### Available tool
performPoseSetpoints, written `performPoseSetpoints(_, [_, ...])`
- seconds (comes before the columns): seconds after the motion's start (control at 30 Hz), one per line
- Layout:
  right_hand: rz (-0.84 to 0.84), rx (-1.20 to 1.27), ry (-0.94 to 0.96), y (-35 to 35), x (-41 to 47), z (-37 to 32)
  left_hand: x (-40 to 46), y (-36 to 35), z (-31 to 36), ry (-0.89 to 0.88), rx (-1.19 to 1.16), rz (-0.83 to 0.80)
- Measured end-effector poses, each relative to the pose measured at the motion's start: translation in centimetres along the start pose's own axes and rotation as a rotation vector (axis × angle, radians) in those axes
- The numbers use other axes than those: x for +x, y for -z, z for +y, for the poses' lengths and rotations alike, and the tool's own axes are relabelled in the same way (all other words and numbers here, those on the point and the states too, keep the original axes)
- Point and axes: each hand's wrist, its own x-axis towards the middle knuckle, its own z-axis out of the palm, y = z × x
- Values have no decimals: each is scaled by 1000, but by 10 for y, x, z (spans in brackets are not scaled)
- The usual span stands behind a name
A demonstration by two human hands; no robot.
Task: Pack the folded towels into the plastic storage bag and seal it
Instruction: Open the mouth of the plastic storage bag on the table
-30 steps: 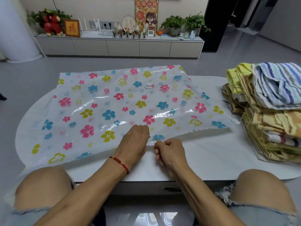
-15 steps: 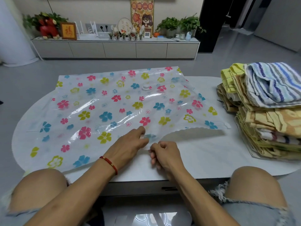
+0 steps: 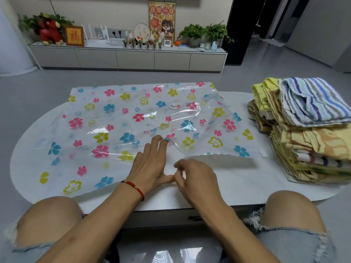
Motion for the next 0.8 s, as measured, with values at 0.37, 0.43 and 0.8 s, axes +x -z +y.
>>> performPoseSetpoints(0.37, [-203,156,-370,7,-29,42,7,6,-3,233,-120,39])
performPoseSetpoints(0.43, [-159,436,-509,11,-24,39,4,5,-3,226,-98,37])
performPoseSetpoints(0.8, [-62,-173,-326,50,8,65,-7,-3,-5,165,-43,-22])
